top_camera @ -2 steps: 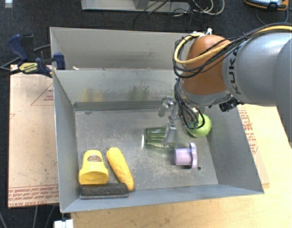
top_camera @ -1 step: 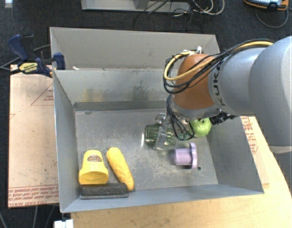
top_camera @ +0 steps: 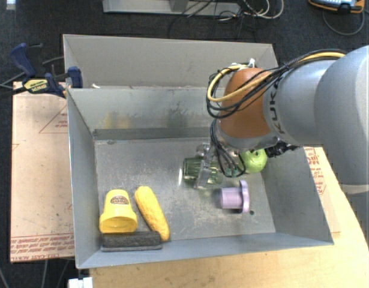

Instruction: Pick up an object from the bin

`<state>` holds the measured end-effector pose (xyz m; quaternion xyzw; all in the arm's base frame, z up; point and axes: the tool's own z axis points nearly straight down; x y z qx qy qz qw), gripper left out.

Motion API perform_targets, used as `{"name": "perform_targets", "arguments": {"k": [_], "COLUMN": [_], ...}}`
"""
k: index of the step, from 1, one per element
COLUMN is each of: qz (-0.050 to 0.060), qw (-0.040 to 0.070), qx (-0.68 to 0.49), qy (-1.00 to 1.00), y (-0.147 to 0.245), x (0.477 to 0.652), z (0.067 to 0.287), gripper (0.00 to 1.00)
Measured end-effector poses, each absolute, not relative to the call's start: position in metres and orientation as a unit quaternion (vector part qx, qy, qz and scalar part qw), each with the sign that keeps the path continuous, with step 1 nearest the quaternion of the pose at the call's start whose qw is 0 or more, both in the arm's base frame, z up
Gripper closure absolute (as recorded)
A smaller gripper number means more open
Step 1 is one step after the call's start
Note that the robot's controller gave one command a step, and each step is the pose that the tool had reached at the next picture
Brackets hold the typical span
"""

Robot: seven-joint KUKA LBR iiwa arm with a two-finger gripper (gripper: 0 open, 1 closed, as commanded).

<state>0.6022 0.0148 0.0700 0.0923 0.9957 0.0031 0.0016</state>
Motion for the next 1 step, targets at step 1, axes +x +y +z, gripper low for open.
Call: {"name": "perform_targets", "arguments": {"k": [1], "qz": [0.004], "qw": [0.004], "qx": [0.086], "qy": [0.996], "y": [0.0143], "x": [0.6115], "z": [0.2072], "gripper": [1.00]}}
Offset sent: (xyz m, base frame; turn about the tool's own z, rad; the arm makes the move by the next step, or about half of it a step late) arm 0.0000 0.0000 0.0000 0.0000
